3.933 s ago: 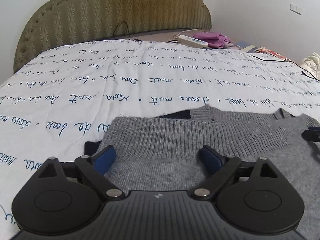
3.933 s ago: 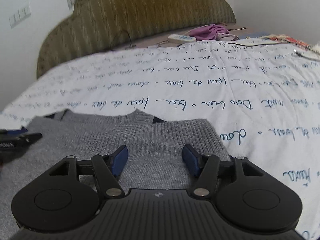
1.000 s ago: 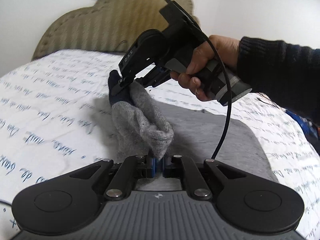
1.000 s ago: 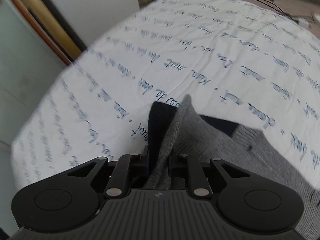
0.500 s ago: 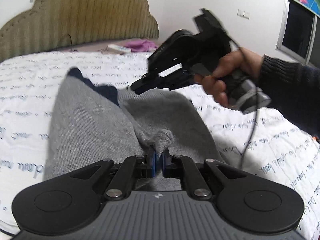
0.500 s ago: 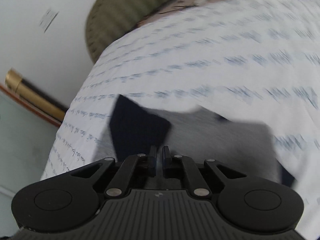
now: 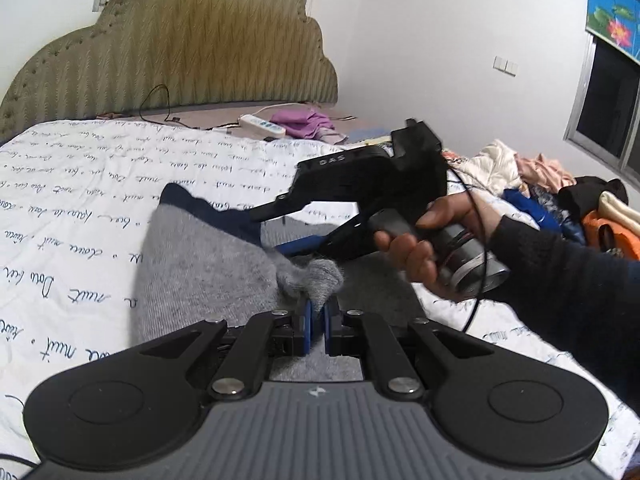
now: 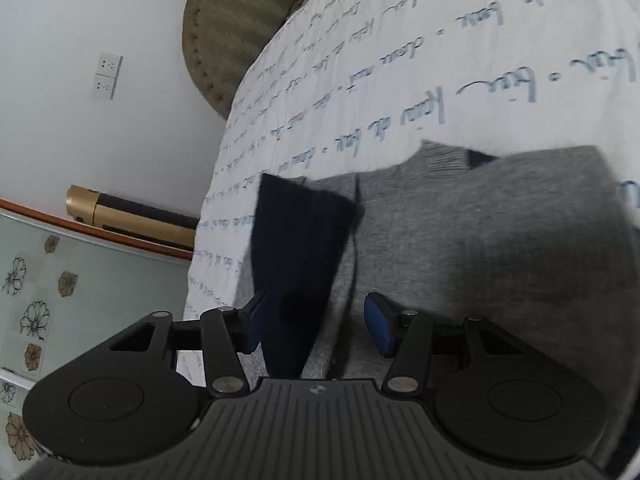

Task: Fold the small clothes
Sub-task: 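Hold the sweater end with both tools and fold it over the stack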

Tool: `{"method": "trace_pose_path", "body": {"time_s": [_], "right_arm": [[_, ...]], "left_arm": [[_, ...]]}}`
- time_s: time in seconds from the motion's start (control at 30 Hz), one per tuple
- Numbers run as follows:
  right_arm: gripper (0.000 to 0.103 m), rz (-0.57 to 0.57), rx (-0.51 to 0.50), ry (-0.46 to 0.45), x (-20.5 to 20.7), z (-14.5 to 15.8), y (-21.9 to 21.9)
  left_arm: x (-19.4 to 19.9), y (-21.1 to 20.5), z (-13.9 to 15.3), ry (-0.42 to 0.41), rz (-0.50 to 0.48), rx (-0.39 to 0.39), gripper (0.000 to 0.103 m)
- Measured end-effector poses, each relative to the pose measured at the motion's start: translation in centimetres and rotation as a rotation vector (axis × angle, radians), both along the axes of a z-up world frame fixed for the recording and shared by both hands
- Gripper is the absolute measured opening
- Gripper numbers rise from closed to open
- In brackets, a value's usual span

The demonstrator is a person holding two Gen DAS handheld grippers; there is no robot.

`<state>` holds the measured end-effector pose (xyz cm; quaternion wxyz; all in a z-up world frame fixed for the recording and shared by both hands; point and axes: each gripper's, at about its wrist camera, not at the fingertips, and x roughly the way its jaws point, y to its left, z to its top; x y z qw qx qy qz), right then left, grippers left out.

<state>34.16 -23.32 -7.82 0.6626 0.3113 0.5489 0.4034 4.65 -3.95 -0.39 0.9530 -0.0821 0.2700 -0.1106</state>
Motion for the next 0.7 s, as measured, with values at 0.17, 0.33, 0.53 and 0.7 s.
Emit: {"method": "trace_pose_path", "body": {"time_s": [0.17,0.33,0.53,0.7], "right_arm": [[0.054,0.022,-0.013,0.0,0.0,0.2,1.5],[0.027,0.014,-0.081,-0.063,0.2,-0.1,3.1],[0.014,-0.015,-0.078,-0.216,-1.0,1.4,2.1],[0.014,-0.055,-0.061,-0.279,-1.1,4.6,-3.6]], "left_arm": [[-0.2,0.0,-0.6,0.02,-0.025,0.008,0.006],[0.6,-0.4,-2.6,0.091,-0.044,0.048,0.006],[0.9,-1.3,-3.1,0.102,-0.082,0.04,0.006],[1.1,-4.2,-1.6,0.059,-0.206,-0.011,0.006]]}}
